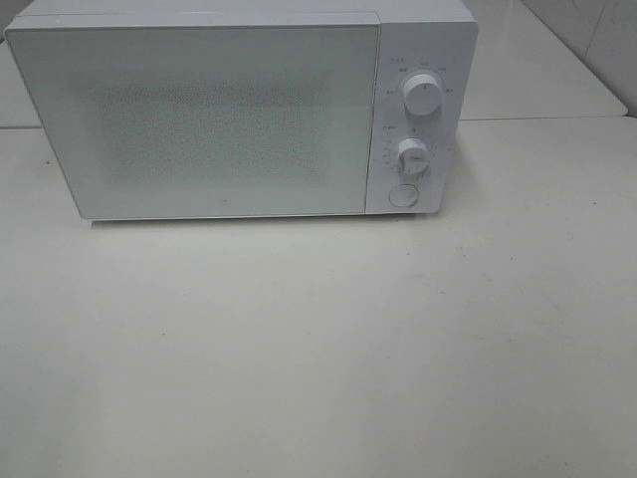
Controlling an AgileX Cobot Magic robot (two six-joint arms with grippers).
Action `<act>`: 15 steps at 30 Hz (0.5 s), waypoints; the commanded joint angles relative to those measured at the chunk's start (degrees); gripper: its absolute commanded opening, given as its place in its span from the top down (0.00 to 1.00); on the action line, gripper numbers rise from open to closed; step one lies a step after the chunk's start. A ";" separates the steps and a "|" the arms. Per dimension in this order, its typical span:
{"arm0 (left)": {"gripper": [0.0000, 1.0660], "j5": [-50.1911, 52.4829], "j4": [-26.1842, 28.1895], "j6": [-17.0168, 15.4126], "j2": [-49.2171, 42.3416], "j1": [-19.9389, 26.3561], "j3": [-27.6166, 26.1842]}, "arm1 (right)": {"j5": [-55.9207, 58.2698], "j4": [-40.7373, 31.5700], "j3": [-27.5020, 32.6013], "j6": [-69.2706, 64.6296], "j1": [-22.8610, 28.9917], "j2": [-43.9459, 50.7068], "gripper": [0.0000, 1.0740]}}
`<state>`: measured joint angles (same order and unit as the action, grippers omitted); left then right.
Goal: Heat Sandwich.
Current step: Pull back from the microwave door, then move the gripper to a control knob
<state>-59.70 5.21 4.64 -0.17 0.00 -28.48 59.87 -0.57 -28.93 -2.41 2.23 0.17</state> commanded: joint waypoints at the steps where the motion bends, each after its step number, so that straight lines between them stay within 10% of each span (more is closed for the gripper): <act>1: 0.09 0.29 0.00 -0.46 -1.32 -0.17 0.11 | -0.63 -0.29 0.00 0.40 -0.34 1.43 0.30; 15: 0.09 0.29 -0.29 -0.69 -1.32 -0.17 0.11 | -2.46 -0.34 -1.20 0.34 -0.34 0.92 0.27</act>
<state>-59.70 5.16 4.53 -0.17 0.00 -28.48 58.50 -0.57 -29.56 -2.41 2.23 0.17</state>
